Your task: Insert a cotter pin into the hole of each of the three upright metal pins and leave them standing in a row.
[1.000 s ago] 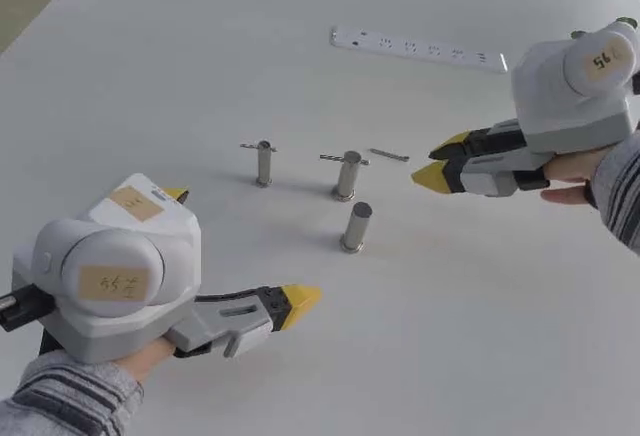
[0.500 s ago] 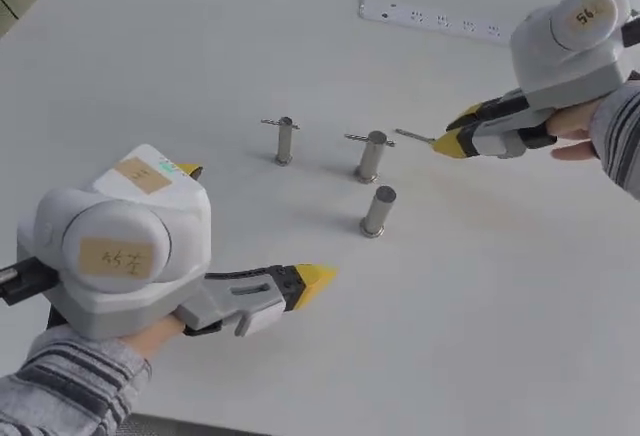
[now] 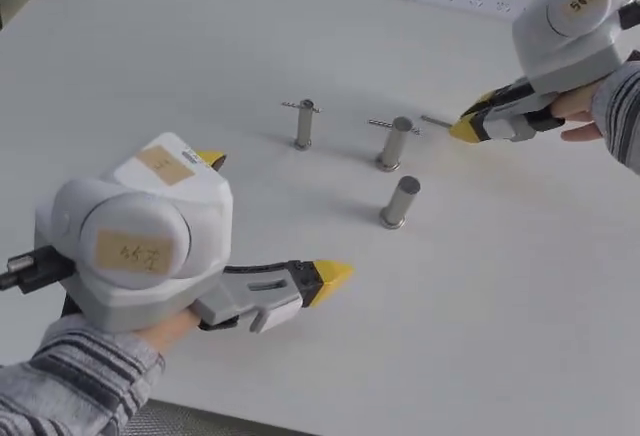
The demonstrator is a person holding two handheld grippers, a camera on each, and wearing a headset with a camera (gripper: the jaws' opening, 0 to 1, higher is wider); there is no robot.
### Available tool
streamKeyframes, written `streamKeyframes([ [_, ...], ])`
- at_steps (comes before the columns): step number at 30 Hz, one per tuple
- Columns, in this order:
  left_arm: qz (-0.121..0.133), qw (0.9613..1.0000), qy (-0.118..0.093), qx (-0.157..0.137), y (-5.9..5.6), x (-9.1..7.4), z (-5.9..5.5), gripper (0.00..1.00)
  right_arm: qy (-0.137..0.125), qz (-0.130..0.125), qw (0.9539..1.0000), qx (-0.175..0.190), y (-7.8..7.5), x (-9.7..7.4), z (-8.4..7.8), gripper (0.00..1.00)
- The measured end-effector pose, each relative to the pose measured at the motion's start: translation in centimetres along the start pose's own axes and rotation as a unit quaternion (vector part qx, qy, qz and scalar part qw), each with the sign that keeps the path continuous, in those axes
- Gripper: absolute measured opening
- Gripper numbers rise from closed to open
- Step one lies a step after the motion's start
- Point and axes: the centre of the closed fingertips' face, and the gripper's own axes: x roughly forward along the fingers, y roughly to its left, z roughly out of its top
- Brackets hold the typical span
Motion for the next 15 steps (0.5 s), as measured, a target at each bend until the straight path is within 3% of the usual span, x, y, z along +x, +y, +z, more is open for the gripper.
streamKeyframes([
  [7,0.003,0.9999,0.004,-0.009,0.38,0.04,-0.27,0.91,0.015,0.002,0.9999,-0.001,-0.23,0.50,-0.12,0.03],
  [12,0.002,0.9999,0.005,-0.009,0.37,0.06,-0.34,0.91,0.030,0.003,0.9993,-0.023,-0.31,0.60,-0.26,0.00],
  [15,0.002,0.9999,0.007,-0.008,0.37,0.07,-0.41,0.91,0.044,0.002,0.9969,-0.065,-0.21,0.64,-0.35,0.00],
])
